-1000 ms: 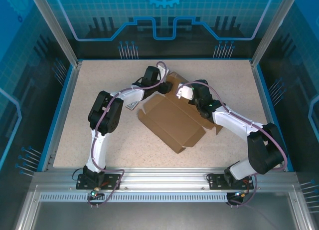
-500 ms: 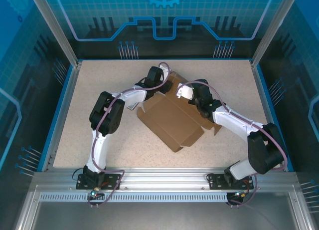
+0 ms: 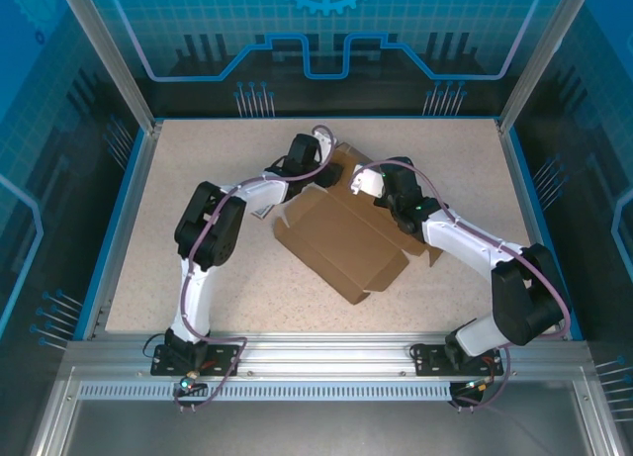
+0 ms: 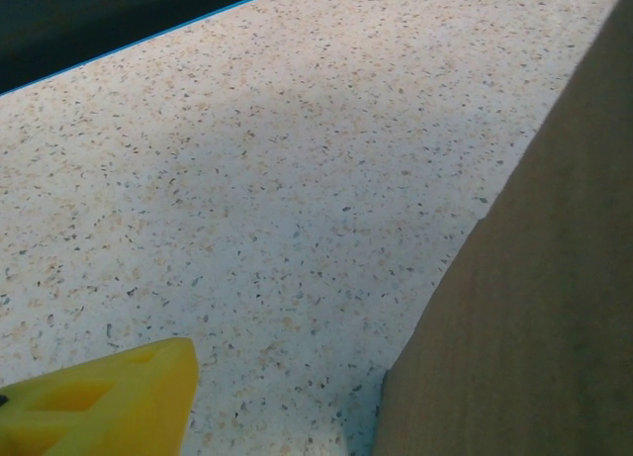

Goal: Fold the paper box

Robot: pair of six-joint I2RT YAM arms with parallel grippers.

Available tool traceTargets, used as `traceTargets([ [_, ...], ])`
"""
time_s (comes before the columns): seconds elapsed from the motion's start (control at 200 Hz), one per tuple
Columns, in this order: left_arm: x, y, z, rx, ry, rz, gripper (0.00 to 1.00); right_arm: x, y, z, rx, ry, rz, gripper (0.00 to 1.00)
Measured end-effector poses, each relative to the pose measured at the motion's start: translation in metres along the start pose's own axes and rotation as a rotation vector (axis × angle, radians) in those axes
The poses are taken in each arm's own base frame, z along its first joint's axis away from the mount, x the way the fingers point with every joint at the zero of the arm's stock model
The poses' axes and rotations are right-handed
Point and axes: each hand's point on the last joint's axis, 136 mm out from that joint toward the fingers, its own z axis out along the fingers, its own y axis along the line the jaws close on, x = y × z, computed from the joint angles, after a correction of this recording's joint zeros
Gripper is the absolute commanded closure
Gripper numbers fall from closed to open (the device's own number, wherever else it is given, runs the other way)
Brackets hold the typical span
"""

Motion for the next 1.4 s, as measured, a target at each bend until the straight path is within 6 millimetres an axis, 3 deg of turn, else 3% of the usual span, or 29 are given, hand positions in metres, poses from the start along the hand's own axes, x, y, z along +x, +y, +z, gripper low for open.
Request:
traceTargets([
  [0.205, 0.004, -0.007, -0.016, 0.082, 0.001, -0.014, 0.23, 0.001, 0.001, 0.000, -0.003, 0.002, 0.005, 0.95],
  [0.475, -0.011, -0.006, -0.044, 0.165, -0.053, -0.055, 0.22, 0.000, 0.000, 0.000, -0.006, 0.000, 0.004, 0.95],
  [0.665, -0.017, 0.004, -0.048, 0.198, -0.080, -0.065, 0.33, -0.002, 0.000, -0.001, -0.012, -0.007, 0.004, 0.95],
  [1.116, -0.031, -0.010, -0.041, 0.287, -0.119, -0.024, 0.61, -0.003, 0.001, -0.001, -0.019, -0.012, 0.003, 0.95],
  [1.401, -0.033, -0.018, -0.038, 0.303, -0.128, -0.002, 0.73, -0.005, -0.001, -0.001, -0.023, -0.017, 0.007, 0.95],
])
